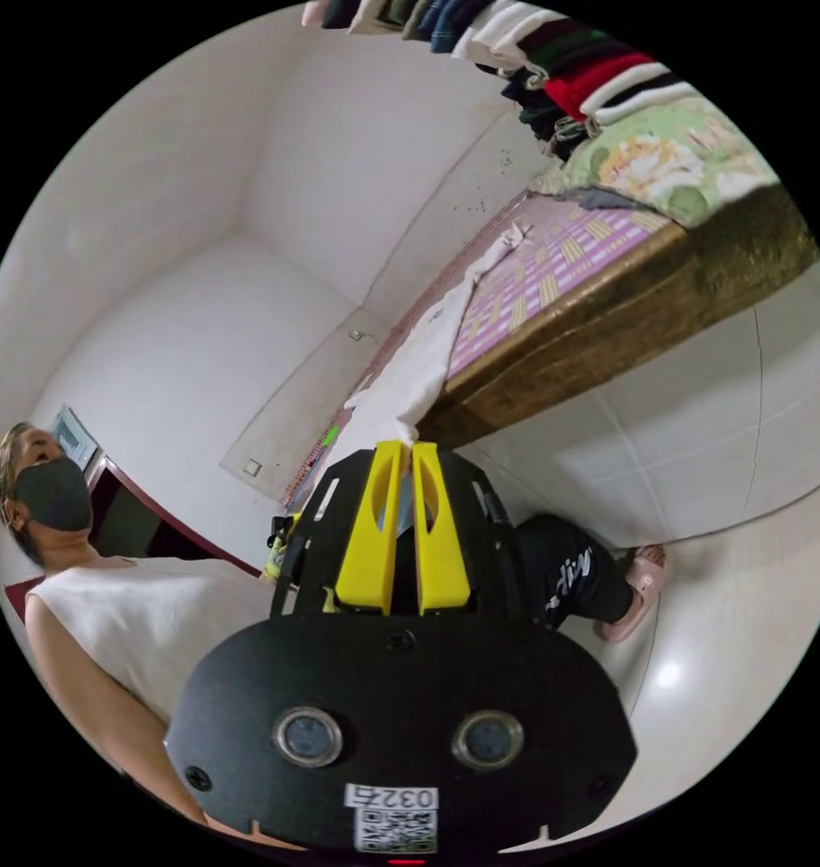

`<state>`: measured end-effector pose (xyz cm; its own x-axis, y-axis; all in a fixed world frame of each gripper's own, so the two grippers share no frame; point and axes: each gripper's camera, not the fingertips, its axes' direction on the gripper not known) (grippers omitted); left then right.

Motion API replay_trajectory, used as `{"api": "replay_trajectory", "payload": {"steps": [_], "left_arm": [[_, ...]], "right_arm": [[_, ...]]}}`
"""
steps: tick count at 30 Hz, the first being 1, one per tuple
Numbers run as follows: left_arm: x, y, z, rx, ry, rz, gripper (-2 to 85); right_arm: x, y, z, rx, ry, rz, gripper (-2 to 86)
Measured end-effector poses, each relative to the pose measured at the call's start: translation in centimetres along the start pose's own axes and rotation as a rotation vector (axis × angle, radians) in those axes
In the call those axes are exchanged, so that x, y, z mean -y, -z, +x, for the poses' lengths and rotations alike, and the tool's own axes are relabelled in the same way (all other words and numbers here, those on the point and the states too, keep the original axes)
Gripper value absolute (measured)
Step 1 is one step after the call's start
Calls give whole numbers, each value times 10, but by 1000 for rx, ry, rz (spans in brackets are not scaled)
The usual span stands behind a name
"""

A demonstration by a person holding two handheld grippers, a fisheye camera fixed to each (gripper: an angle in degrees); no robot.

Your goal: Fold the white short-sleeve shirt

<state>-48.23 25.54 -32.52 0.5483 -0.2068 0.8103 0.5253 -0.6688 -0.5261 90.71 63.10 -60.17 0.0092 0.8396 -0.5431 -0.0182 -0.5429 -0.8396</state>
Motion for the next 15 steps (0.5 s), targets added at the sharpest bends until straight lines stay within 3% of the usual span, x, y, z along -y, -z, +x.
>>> {"api": "replay_trajectory", "payload": {"steps": [4, 9, 12, 15], "left_arm": [[-6, -7, 1, 84, 8, -77, -7], [-15, 24, 23, 57, -63, 119, 23], [-8, 30, 62, 74, -189, 229, 29], [28, -12, 123, 126, -375, 187, 43]], "right_arm": [[-11, 2, 17, -8, -54, 1, 2], [-25, 11, 34, 32, -86, 40, 43], [-34, 21, 44, 73, -86, 95, 76], [-42, 27, 48, 59, -71, 132, 89]]}}
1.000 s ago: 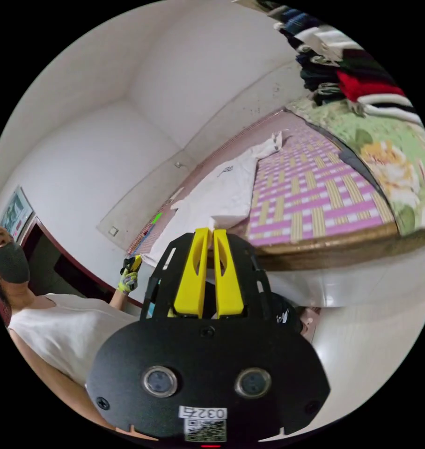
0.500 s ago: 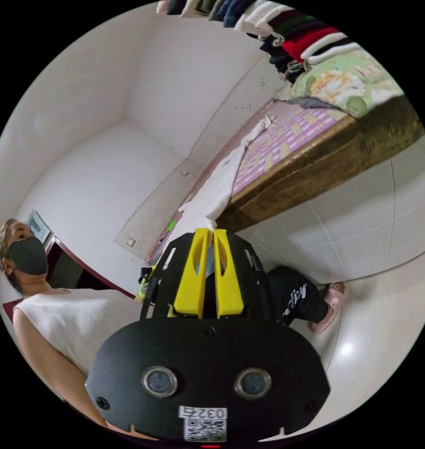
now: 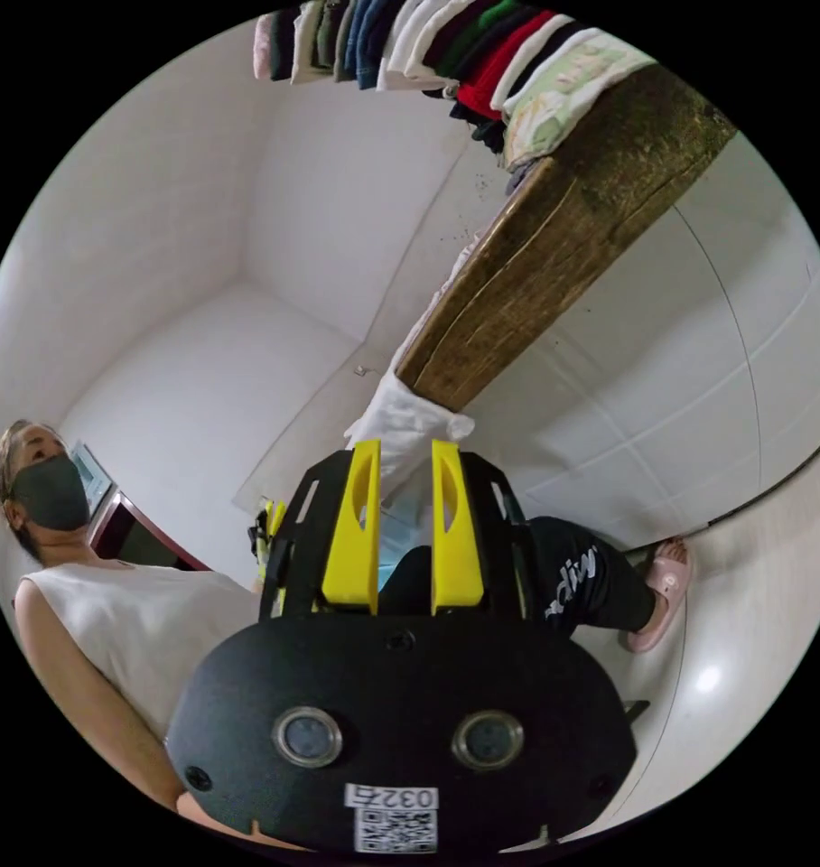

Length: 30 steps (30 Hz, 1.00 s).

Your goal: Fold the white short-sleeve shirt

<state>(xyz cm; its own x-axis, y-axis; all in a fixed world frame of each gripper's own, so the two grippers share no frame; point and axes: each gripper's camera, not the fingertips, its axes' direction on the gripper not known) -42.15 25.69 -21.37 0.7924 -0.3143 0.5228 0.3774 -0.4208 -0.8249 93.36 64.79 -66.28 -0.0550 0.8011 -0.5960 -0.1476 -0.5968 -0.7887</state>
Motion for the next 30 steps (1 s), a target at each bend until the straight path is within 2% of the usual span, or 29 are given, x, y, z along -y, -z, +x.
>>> {"api": "replay_trajectory", "payload": {"steps": [3, 7, 10, 14, 17, 23, 27, 30], "left_arm": [[58, -85, 48, -23, -169, -92, 68], [127, -258, 99, -101, -273, -351, 88], [148, -389, 133, -30, -377, -509, 96], [157, -550, 148, 109, -433, -698, 114], [158, -624, 141, 199, -409, -755, 121], [150, -695, 145, 391, -481, -861, 126], [154, -702, 145, 385, -465, -879, 82], [164, -703, 140, 455, -420, -891, 21]], "right_arm": [[-7, 4, 0, -31, 45, 46, 97], [-16, 2, -8, -78, 195, 91, 129], [-25, 0, -12, -136, 295, 131, 158], [-31, -6, 1, -97, 279, 116, 162], [-34, -14, 6, -63, 276, 98, 160], [-39, -29, 6, -33, 287, 71, 133], [-43, -32, 6, -33, 262, 69, 96], [-49, -31, -1, -52, 266, 82, 6]]}}
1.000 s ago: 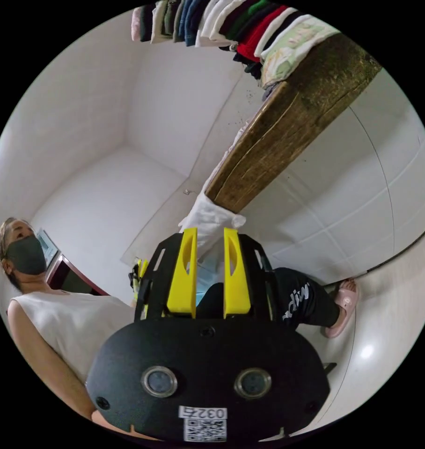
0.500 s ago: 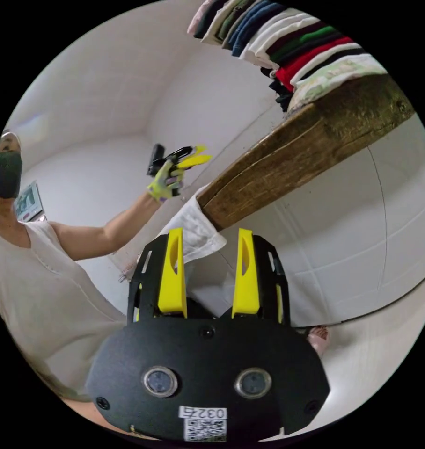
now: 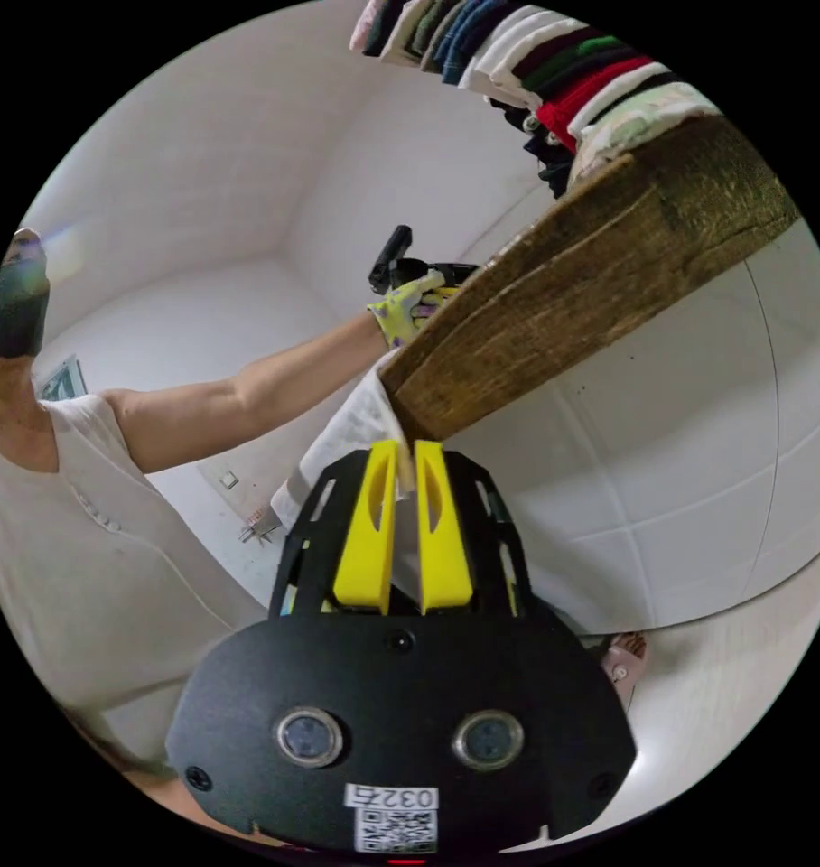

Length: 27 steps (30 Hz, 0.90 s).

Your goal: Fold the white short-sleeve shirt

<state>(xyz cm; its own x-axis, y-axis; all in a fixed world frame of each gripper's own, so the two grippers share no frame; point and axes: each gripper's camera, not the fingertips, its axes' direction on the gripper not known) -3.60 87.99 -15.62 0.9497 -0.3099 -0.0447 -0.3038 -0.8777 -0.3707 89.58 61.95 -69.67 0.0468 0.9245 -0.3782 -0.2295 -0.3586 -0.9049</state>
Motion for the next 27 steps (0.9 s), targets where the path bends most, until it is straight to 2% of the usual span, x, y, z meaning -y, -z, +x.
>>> {"api": "replay_trajectory", "payload": {"steps": [3, 9, 13, 17, 20, 23, 27], "left_arm": [[2, 19, -26, -78, 97, 28, -10], [-12, 63, -111, -424, 371, 133, -16], [-49, 102, -182, -704, 580, 304, -16], [-116, 133, -254, -957, 769, 518, -17], [-172, 154, -300, -960, 848, 593, -17], [-224, 165, -336, -879, 939, 578, -17], [-261, 169, -363, -855, 1017, 564, -17]], "right_arm": [[-2, 4, -15, -21, 19, 5, -6], [9, -2, -60, -141, 80, -25, -10], [35, -23, -122, -307, 221, -106, -10], [61, -64, -193, -327, 421, -250, -10], [59, -108, -238, -317, 564, -389, -10], [40, -158, -256, -287, 630, -531, -10], [16, -208, -243, -254, 584, -682, -10]]}}
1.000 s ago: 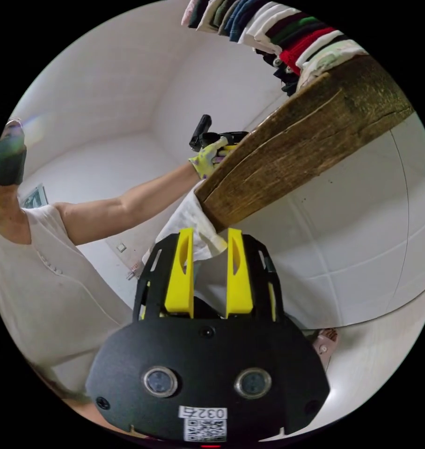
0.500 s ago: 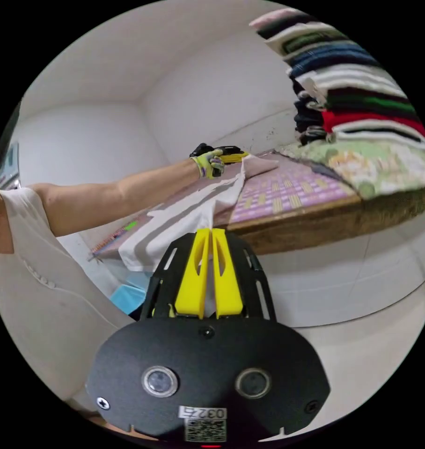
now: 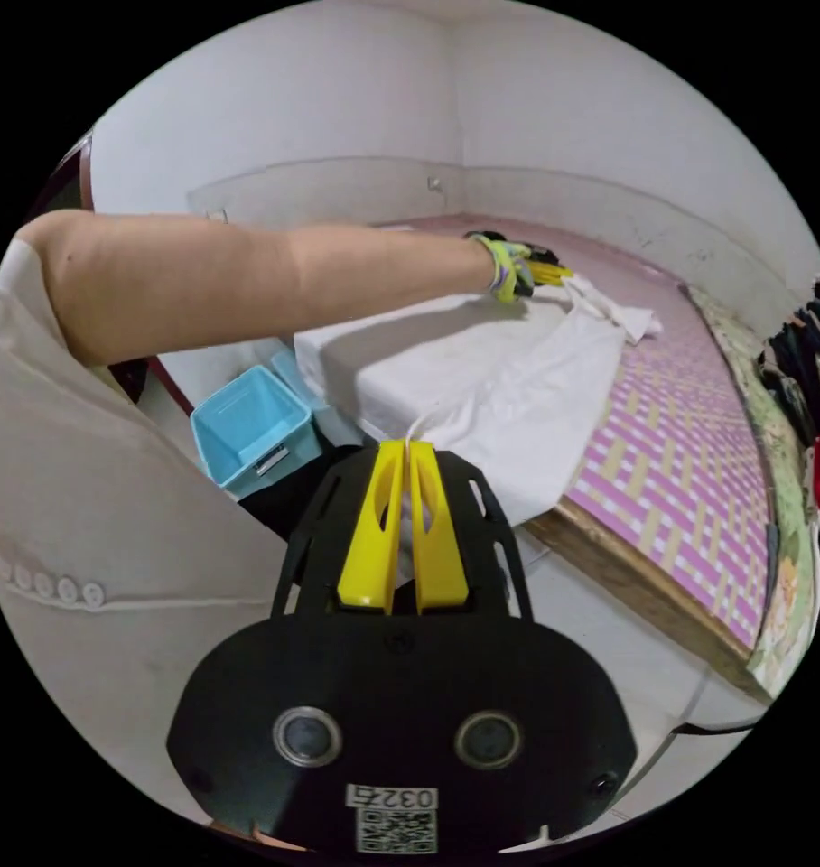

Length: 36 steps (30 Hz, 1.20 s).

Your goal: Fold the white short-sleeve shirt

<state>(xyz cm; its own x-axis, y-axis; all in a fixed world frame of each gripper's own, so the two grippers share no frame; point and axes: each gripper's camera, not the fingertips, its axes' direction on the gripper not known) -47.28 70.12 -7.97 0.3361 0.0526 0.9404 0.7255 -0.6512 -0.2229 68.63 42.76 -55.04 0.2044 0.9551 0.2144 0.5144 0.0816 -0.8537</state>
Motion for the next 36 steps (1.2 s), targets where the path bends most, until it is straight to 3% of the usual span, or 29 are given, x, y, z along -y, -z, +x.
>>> {"api": "replay_trajectory", "payload": {"steps": [8, 11, 13, 18, 23, 27, 29, 36], "left_arm": [[11, -3, 23, 19, -69, -92, -8], [1, 11, 7, 155, -1, -69, 27], [-8, 27, 7, 143, -45, -46, 28], [-64, 62, 58, 185, -354, -121, 23], [-175, 22, 92, 302, -594, -452, 23], [-224, -10, 88, 378, -660, -573, 22], [-242, -20, 82, 442, -665, -579, 17], [-289, -28, 80, 535, -722, -594, -7]], "right_arm": [[8, -24, 8, 12, -59, -13, 1], [2, -60, 30, 93, -126, -234, 44], [-15, -61, 45, 197, -172, -257, 59], [-82, -27, 106, 285, -435, -16, 98], [-104, -27, 155, 319, -509, 161, 123], [-97, -51, 165, 401, -470, 157, 98], [-101, -51, 163, 425, -441, 202, 6], [-147, -14, 162, 440, -514, 219, -4]]}}
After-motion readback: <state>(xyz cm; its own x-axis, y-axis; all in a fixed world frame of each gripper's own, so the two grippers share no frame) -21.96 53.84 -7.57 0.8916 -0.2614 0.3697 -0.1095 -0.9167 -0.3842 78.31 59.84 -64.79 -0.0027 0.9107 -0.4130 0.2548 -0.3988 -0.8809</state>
